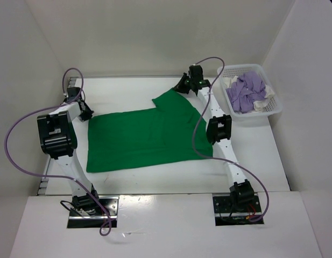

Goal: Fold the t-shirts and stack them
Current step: Grap the side of the flattened tshirt furthest away from the robot with both arms

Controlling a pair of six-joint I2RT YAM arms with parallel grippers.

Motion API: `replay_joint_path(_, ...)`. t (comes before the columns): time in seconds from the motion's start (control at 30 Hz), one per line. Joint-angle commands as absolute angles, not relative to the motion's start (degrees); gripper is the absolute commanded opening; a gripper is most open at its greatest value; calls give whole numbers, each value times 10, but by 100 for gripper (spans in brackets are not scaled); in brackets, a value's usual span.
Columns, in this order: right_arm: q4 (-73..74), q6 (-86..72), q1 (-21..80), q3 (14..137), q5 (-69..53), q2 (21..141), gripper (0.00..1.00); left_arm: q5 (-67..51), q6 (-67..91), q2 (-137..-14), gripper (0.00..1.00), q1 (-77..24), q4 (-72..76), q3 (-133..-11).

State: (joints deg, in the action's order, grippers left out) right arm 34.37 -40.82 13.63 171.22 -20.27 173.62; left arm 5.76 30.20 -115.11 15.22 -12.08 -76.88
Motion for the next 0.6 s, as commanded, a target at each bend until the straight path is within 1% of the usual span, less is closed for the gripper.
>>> replay_joint_path(0.0, 356, -416, 130, 1782, -204, 1740, 5, 46, 301, -1160, 0, 152, -140, -797)
replay_joint_path(0.03, 363, -416, 123, 1796, -204, 1740, 4, 46, 301, -1166, 0, 152, -147, -803)
replay_joint_path(0.2, 393, -375, 96, 1776, -209, 1689, 1, 46, 295, -1179, 0, 141, -154, -847)
replay_joint_path(0.4, 455, -333, 68, 1766, -214, 1665, 0, 26, 295, -1212, 0, 123, -164, -927)
replay_joint_path(0.5, 481, -317, 57, 1760, -208, 1658, 0, 25, 301, -1218, 0, 117, -170, -933)
replay_joint_path(0.57, 494, -306, 57, 1760, -214, 1641, 0, 19, 308, -1200, 0, 111, -157, -915)
